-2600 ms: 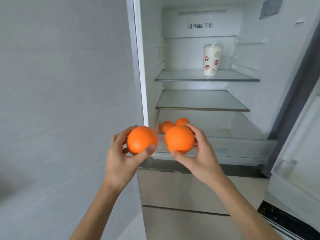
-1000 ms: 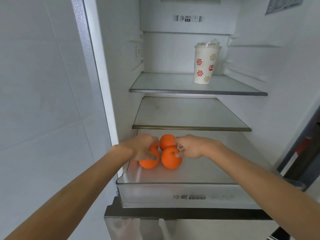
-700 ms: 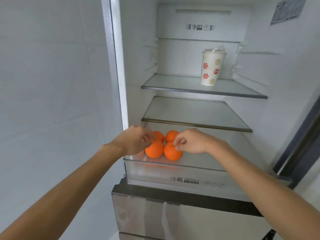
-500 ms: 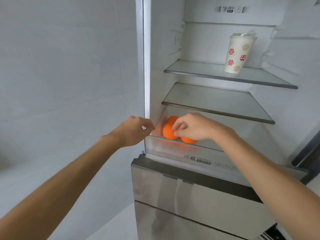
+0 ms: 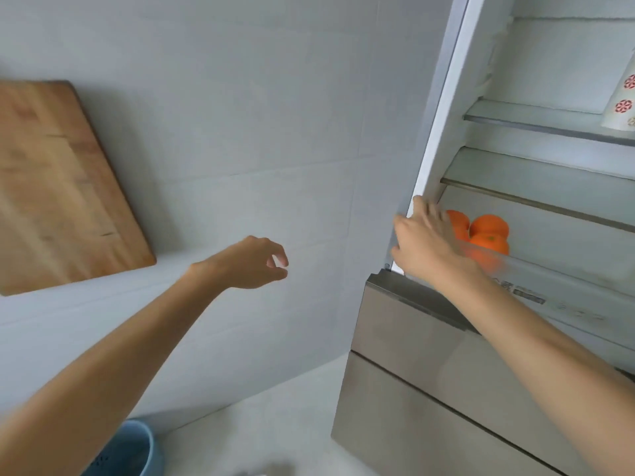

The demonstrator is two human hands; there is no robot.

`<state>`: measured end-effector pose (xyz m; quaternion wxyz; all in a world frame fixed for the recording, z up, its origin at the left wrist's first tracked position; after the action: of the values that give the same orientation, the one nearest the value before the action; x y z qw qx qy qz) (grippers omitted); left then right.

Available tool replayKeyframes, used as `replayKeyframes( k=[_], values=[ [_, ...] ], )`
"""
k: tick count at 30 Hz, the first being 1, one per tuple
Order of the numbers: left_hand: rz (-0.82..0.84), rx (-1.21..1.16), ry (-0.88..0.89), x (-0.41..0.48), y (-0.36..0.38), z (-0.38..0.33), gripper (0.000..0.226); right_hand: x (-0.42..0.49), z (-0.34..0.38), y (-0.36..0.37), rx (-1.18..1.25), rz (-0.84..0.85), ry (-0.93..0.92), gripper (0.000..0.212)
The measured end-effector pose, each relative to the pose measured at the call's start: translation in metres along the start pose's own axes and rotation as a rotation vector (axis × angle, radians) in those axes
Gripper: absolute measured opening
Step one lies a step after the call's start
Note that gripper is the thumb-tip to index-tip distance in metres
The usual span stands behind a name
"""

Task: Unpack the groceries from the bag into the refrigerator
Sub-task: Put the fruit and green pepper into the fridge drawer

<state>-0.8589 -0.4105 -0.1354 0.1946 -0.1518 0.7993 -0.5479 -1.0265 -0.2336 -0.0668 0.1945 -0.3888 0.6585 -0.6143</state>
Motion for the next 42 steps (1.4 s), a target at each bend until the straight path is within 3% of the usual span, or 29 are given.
replayKeyframes(
  k=[2, 9, 20, 25, 32, 38, 42],
  values=[
    [0.042, 0.008, -0.040, -0.019, 0.007, 0.037, 0.023, -0.005, 0.033, 0.001, 0.049, 0.001, -0.009, 0.031],
    [0.145, -0.024, -0.173, -0.084, 0.038, 0.170, 0.027, -0.028, 0.205, 0.067, 0.342, 0.436, -0.177, 0.036],
    [0.191, -0.274, -0.465, -0.167, 0.165, 0.338, 0.030, -0.083, 0.405, 0.214, 0.323, 0.883, -0.460, 0.034],
    [0.254, -0.412, -0.598, -0.180, 0.287, 0.376, 0.030, -0.130, 0.470, 0.334, 0.355, 1.070, -0.549, 0.032],
    [0.224, -0.730, -0.875, -0.178, 0.504, 0.407, 0.026, -0.185, 0.513, 0.547, 0.468, 1.268, -0.431, 0.032],
    [0.249, -0.739, -1.024, -0.172, 0.734, 0.457, 0.031, -0.264, 0.549, 0.764, 0.473, 1.396, -0.428, 0.033],
    [0.195, -0.729, -1.096, -0.160, 0.841, 0.490, 0.026, -0.309, 0.565, 0.874, 0.421, 1.426, -0.429, 0.037]
  ],
)
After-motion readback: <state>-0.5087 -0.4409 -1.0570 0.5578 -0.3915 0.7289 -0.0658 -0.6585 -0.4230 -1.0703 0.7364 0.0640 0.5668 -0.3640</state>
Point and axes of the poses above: each hand's wrist, its own x-axis towards the middle knuckle, its own y-axis out of the palm, z = x × y, the point moved 10 cm from there along x, towards the middle knuckle, and after that the axes turned 1 degree about x, right-handed, at the moved point
